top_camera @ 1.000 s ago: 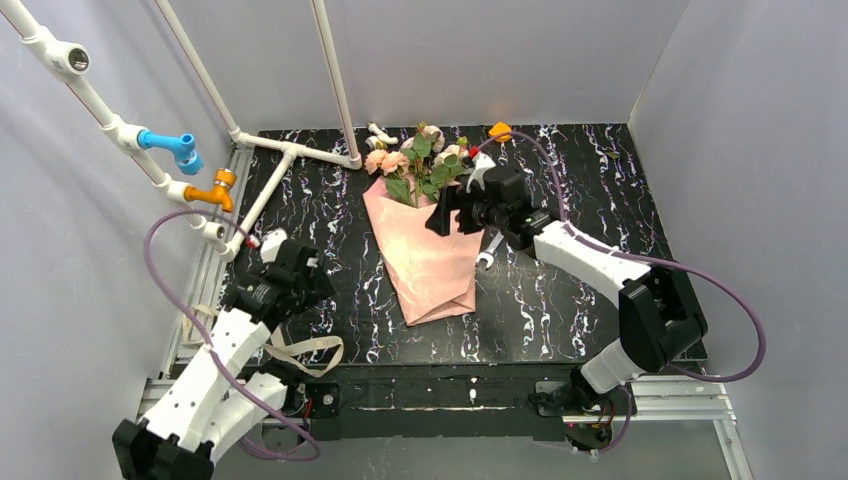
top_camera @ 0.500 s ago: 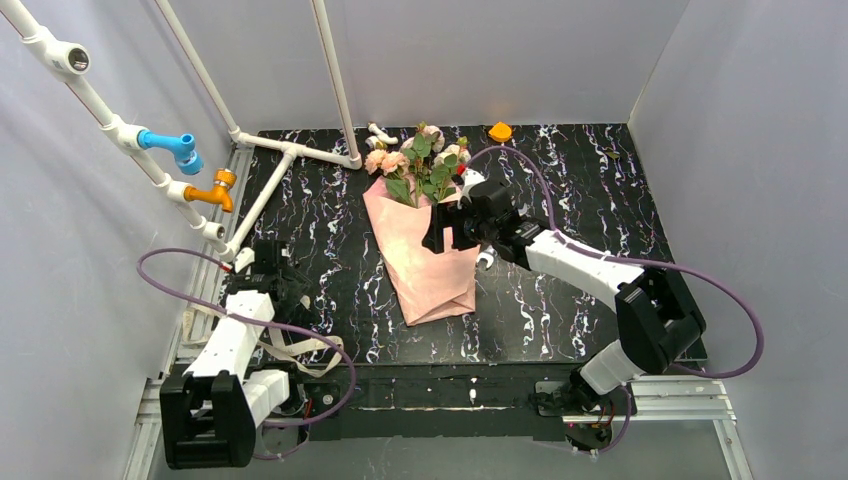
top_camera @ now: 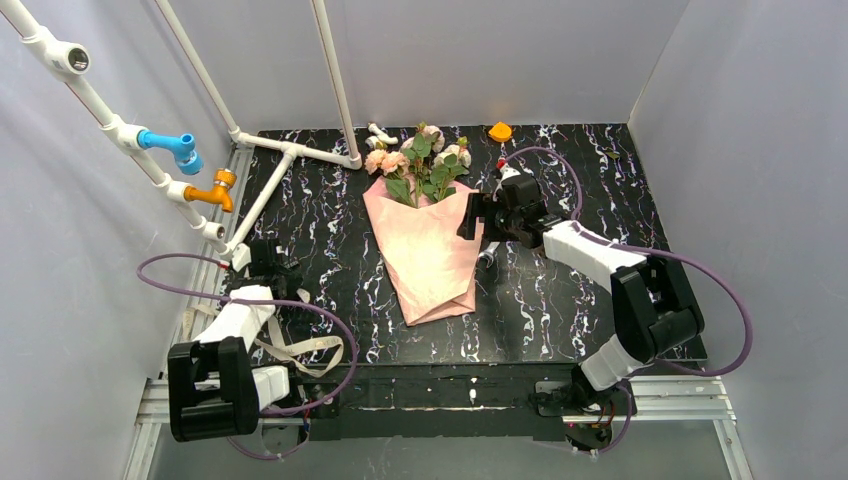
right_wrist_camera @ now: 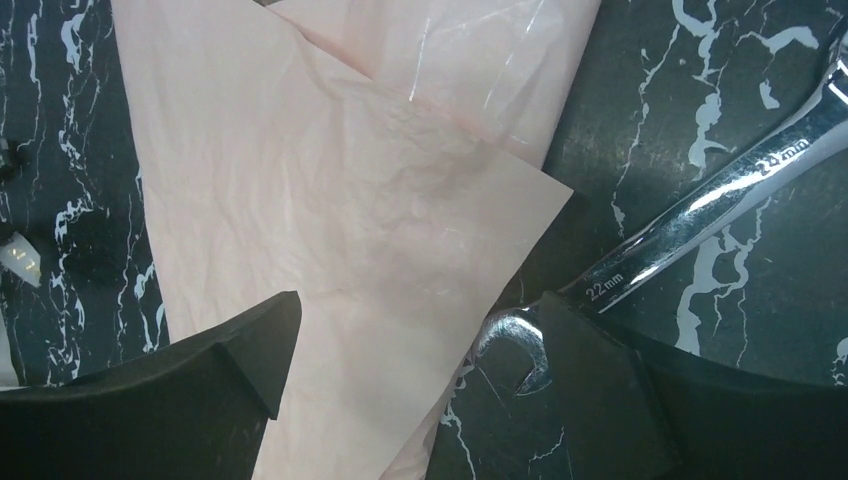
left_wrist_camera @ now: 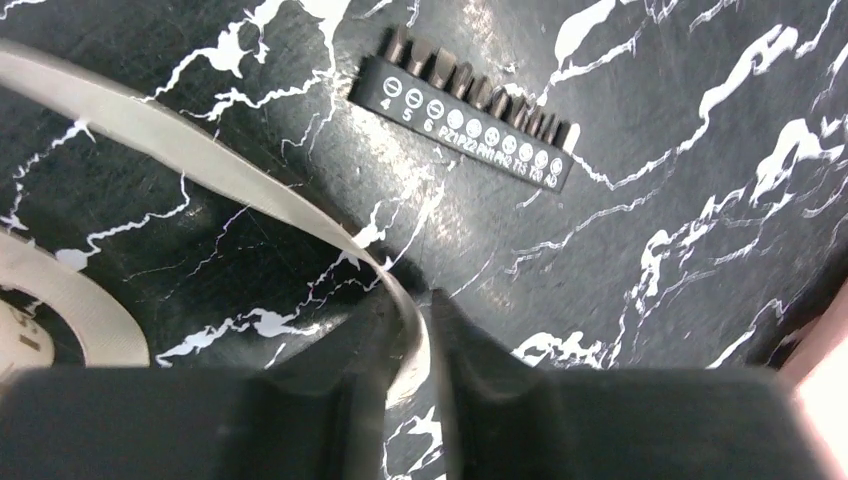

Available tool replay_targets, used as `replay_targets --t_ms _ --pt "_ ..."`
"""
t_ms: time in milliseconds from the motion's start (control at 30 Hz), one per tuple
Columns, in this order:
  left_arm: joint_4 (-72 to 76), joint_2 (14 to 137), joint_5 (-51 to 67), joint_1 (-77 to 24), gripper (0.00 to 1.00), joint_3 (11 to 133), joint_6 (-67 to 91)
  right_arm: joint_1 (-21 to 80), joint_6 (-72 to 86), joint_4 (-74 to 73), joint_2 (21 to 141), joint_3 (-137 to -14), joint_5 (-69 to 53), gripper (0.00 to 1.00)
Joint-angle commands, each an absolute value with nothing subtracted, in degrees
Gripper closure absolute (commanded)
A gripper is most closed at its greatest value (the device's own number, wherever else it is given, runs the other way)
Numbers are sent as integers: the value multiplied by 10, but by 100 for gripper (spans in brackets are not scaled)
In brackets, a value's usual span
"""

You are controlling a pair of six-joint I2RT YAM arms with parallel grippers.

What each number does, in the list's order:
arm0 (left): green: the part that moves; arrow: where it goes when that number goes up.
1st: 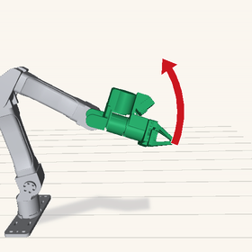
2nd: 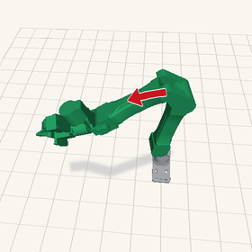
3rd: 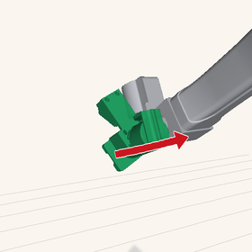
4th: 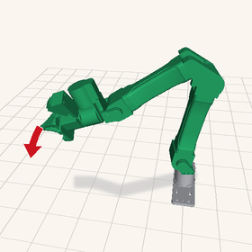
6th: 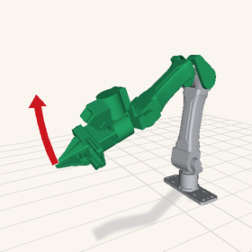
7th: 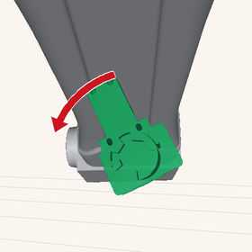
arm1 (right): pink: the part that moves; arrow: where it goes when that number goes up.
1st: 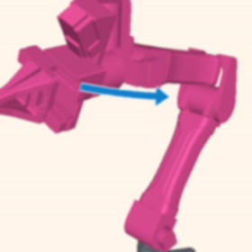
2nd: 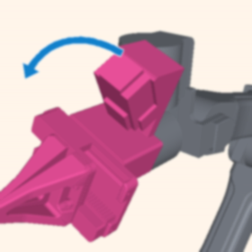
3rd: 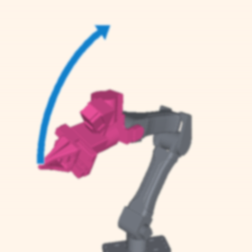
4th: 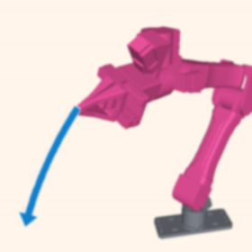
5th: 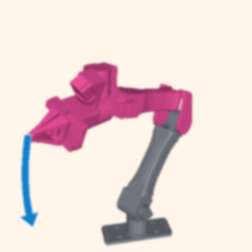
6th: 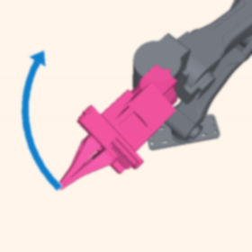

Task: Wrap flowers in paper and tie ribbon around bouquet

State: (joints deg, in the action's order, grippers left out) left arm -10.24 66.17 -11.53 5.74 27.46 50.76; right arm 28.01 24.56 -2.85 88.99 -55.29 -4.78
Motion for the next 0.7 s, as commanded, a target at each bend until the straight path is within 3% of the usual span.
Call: replay_targets --t_ms 0,33,300,667 --pt "-56 683 -111 62 94 250 505 269 251 -14 900 -574 -87 2" --pt "-59 688 -102 62 100 254 506 267 251 -14 896 -572 -86 2" --pt "-84 626 -19 39 100 250 532 256 268 -15 891 -566 -86 2" --pt "-165 502 -20 -156 100 285 613 254 285 -49 840 -561 26 2"
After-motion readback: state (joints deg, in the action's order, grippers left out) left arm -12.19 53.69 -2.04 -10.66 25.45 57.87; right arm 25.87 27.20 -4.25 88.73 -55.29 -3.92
